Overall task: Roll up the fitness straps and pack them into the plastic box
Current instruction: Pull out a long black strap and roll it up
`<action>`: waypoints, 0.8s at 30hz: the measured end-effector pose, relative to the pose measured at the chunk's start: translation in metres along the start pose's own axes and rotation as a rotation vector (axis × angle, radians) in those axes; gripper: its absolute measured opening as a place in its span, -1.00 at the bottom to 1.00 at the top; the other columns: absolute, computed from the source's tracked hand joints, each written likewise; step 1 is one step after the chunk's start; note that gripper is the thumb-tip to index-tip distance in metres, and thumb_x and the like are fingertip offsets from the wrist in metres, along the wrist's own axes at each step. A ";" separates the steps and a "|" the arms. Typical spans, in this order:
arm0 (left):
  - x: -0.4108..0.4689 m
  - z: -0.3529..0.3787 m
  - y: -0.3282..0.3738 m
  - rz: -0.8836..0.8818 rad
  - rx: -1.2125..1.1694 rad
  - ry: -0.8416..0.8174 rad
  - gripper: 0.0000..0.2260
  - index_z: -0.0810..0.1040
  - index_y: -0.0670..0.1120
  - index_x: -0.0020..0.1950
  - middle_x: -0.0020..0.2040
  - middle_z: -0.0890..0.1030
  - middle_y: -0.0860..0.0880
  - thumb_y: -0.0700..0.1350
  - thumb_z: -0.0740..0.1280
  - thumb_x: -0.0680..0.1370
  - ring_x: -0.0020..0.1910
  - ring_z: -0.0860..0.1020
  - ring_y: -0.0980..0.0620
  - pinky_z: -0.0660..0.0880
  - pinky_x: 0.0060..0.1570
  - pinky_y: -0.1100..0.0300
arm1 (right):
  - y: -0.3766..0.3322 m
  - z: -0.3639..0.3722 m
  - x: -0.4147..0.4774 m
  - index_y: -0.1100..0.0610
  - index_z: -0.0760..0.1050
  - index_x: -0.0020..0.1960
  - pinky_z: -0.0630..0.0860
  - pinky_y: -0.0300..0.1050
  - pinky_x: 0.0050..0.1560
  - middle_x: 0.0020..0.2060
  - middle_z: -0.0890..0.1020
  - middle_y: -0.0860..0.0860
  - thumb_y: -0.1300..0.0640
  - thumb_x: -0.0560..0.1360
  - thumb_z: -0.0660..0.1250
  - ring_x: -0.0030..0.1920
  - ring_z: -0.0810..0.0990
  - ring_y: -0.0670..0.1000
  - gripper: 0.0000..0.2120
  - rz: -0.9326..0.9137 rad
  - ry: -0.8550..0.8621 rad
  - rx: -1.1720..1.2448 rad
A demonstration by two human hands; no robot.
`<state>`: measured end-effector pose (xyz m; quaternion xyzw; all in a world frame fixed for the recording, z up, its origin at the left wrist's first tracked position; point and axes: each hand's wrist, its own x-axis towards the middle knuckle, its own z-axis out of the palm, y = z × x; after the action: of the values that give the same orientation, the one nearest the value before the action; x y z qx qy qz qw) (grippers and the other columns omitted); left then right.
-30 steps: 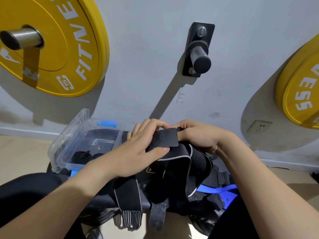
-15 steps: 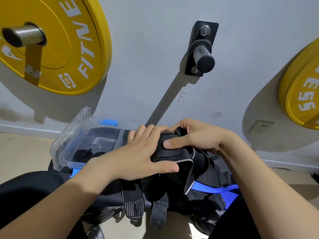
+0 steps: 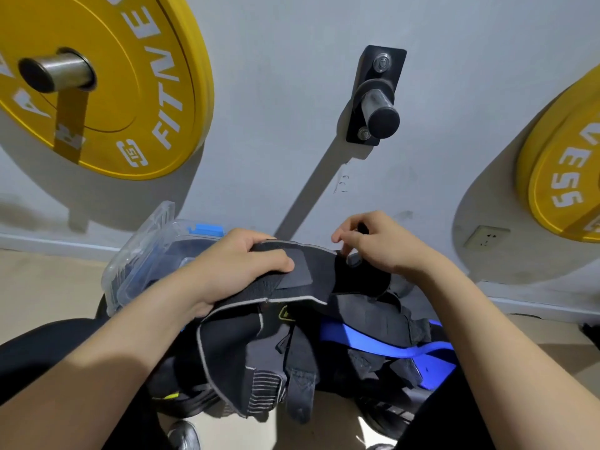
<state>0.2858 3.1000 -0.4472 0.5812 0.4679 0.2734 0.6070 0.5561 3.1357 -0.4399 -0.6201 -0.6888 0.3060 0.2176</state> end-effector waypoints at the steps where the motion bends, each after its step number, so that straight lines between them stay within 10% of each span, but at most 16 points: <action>1: -0.002 0.000 0.001 -0.008 -0.021 0.040 -0.79 0.79 -0.08 -0.01 -0.03 0.79 -0.22 -0.04 0.52 0.41 -0.13 0.75 -0.16 0.64 -0.08 0.06 | 0.005 0.000 0.000 0.13 0.72 -0.03 0.54 -0.13 -0.19 -0.19 0.77 0.09 0.22 0.61 0.31 -0.23 0.66 -0.01 -0.80 0.040 0.022 -0.126; 7: -0.023 -0.011 0.014 0.014 -0.182 0.090 -0.92 0.73 -0.10 -0.28 -0.30 0.67 -0.19 -0.19 0.53 0.43 -0.44 0.63 -0.04 0.56 -0.43 0.23 | 0.019 0.013 -0.026 0.16 0.65 -0.21 0.53 -0.14 -0.35 -0.32 0.62 0.08 -0.08 0.51 0.46 -0.22 0.64 0.16 -0.69 0.237 -0.146 -0.426; 10: -0.042 -0.010 0.023 0.031 -0.241 -0.047 -0.87 0.78 -0.13 -0.03 -0.19 0.68 -0.21 -0.17 0.55 0.44 -0.37 0.63 -0.06 0.58 -0.42 0.22 | 0.009 0.025 -0.044 0.09 0.69 -0.11 0.71 0.02 -0.28 -0.17 0.72 0.03 -0.32 0.41 0.46 -0.15 0.73 0.10 -0.54 0.278 -0.339 -0.464; 16: -0.070 -0.012 0.024 0.070 -0.080 -0.221 -0.69 0.66 0.03 0.35 -0.25 0.61 -0.24 -0.24 0.29 0.69 -0.49 0.60 -0.04 0.56 -0.50 0.21 | 0.001 0.066 -0.068 0.08 0.67 0.07 0.71 -0.05 -0.29 -0.25 0.73 0.06 -0.08 0.53 0.49 -0.43 0.74 0.11 -0.75 0.145 -0.384 -0.544; 20: -0.085 -0.009 0.019 0.057 -0.112 -0.333 -0.70 0.75 -0.28 0.16 0.03 0.75 -0.27 -0.28 0.24 0.62 -0.08 0.73 -0.06 0.65 -0.14 0.26 | 0.000 0.074 -0.083 -0.02 0.58 0.26 0.72 -0.04 -0.25 -0.25 0.67 0.00 0.13 0.56 0.48 -0.35 0.77 0.10 -0.71 0.133 -0.534 -0.586; 24: -0.097 -0.012 0.015 0.008 -0.132 -0.392 -0.50 0.70 -0.30 0.28 0.27 0.61 -0.48 -0.27 0.16 0.45 0.19 0.54 -0.29 0.62 0.06 0.09 | -0.009 0.068 -0.091 0.17 0.69 0.05 0.71 -0.08 -0.25 -0.34 0.75 0.02 0.06 0.61 0.38 -0.28 0.80 0.11 -0.81 0.100 -0.519 -0.409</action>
<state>0.2380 3.0230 -0.4075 0.5840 0.3198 0.1874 0.7221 0.5159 3.0348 -0.4748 -0.5854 -0.7372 0.3195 -0.1090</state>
